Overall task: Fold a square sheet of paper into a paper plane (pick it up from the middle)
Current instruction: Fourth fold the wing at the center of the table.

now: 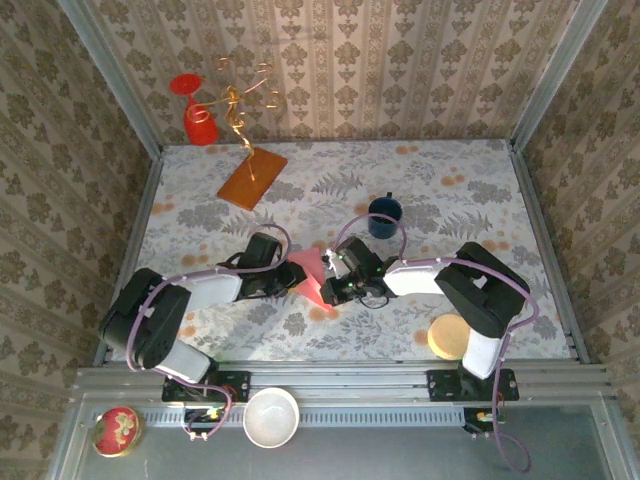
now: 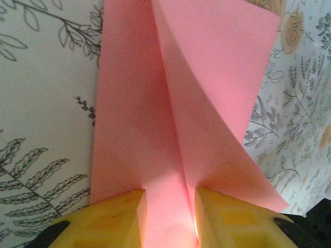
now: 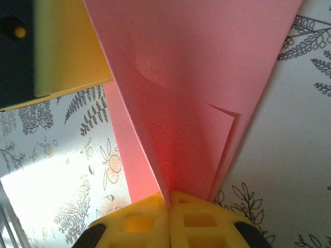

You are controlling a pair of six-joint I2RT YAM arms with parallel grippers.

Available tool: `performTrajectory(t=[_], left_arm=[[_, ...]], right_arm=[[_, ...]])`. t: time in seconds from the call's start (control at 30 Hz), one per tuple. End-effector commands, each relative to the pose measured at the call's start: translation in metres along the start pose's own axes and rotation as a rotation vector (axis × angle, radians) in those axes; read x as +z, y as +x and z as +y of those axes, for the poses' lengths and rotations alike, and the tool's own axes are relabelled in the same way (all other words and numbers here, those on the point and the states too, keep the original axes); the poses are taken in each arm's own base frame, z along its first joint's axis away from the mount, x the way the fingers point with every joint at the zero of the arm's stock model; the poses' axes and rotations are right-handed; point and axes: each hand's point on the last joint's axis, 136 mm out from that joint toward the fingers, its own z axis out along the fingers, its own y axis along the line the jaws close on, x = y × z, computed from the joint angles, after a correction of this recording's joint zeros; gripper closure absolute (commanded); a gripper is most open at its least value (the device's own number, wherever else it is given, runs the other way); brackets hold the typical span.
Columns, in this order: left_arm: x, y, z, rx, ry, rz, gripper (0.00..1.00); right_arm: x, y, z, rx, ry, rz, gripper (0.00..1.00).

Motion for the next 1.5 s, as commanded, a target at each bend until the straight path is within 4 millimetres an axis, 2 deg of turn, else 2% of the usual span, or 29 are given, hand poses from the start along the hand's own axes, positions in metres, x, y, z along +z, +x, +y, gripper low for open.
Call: performTrajectory(t=[0.0,0.13,0.2,0.33,0.57,1.2,1.47], left_arm=[[0.002,-0.004,-0.003,-0.019,-0.002,-0.002,0.69],[0.004,0.001,0.006,-0.026,-0.045,0.018,0.62],[0.004,0.004,0.011,-0.024,-0.08,0.026,0.61],[0.004,0.007,0.022,-0.04,-0.131,0.037,0.6],[0.003,0.009,0.025,-0.052,-0.151,0.044,0.59],[0.003,0.009,0.021,-0.056,-0.137,0.049,0.59],[0.0,0.008,0.021,-0.06,-0.135,0.039,0.61]], right_arm=[[-0.005,0.011,-0.007,0.009,0.032,0.041,0.88],[-0.011,0.004,-0.001,0.027,0.038,0.032,0.74],[-0.016,-0.002,0.003,0.031,0.047,0.015,0.7],[-0.025,-0.011,-0.001,0.027,0.142,-0.008,0.66],[-0.03,-0.011,0.003,-0.022,0.24,-0.031,0.61],[-0.005,-0.01,0.006,-0.132,0.402,0.017,0.62],[-0.001,-0.009,0.011,-0.152,0.368,0.02,0.76]])
